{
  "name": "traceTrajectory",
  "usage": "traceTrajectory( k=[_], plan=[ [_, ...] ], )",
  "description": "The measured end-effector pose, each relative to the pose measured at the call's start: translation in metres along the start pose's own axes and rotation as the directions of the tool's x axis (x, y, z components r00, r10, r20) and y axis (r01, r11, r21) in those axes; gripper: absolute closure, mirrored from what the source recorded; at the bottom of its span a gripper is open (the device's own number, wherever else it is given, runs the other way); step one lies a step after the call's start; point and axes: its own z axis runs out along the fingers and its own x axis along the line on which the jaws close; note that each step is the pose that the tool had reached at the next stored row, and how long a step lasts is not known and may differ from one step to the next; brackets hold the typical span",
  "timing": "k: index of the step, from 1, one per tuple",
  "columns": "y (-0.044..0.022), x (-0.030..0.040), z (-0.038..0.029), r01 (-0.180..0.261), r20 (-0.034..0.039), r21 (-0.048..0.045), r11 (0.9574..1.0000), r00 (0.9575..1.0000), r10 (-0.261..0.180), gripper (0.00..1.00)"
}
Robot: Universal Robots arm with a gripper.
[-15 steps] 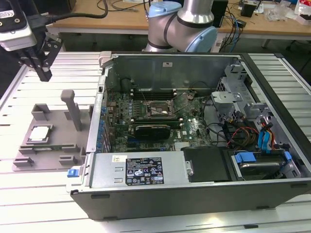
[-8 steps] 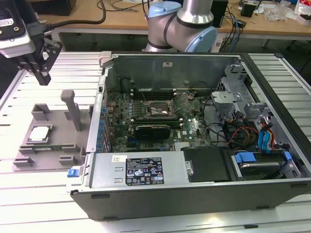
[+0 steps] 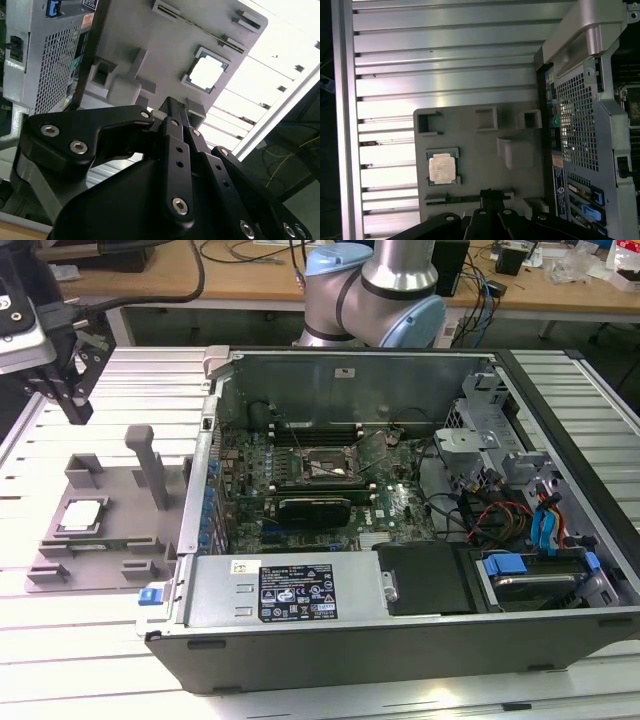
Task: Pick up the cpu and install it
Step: 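Reach for the cpu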
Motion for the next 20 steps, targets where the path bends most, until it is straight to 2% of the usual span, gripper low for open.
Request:
traceTrajectory(
  k=[6, 11, 16, 20],
  plan=[
    [-0.0006, 0.0057, 0.0058, 0.0, 0.0003, -0.0003, 1.0, 1.0, 0.0, 0.89],
    [-0.0014, 0.0081, 0.0181, 0.003, -0.0002, -0.0007, 1.0, 1.0, -0.003, 0.89],
    [-0.002, 0.0121, 0.0253, 0.009, -0.0005, -0.0014, 1.0, 1.0, -0.009, 0.89],
    [-0.002, 0.0121, 0.0253, 0.009, -0.0006, -0.0014, 1.0, 1.0, -0.009, 0.89]
  ],
)
